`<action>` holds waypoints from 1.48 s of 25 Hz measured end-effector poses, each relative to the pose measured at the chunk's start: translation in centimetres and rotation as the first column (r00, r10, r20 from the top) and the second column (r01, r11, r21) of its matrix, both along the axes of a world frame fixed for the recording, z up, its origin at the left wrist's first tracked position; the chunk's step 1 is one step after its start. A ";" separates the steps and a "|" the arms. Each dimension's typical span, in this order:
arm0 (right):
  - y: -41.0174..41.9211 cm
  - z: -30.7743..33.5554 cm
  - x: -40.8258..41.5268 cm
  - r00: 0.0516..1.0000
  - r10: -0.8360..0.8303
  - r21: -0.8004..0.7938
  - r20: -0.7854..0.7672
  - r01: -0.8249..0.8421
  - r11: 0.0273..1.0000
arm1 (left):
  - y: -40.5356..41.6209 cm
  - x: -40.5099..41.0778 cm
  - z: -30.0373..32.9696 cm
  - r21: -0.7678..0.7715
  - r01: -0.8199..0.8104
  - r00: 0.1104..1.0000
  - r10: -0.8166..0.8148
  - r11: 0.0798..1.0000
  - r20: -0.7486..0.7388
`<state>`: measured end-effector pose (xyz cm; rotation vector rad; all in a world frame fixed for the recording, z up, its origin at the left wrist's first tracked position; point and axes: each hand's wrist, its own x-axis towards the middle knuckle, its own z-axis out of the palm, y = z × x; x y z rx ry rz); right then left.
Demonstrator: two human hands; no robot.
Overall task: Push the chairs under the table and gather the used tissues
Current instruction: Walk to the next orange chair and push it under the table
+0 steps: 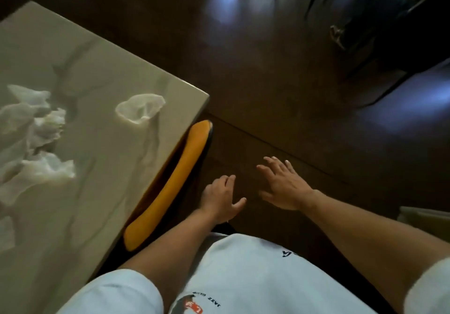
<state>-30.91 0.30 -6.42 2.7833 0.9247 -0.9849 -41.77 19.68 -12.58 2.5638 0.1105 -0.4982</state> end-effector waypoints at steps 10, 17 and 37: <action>-0.3 -0.8 17.4 0.985 -0.174 -0.024 -0.006 0.174 0.984 | -0.8 23.0 1.5 0.048 0.099 0.992 -0.102 0.994 0.067; 2.5 -4.7 36.5 1.000 -0.025 0.025 -0.007 0.025 0.999 | 3.5 38.2 0.4 0.286 -0.009 0.992 0.044 0.958 -0.116; 34.6 -4.1 74.7 0.870 0.489 -0.015 -0.063 -0.491 0.871 | 27.1 65.7 0.0 0.351 -0.653 0.633 0.738 0.671 -0.232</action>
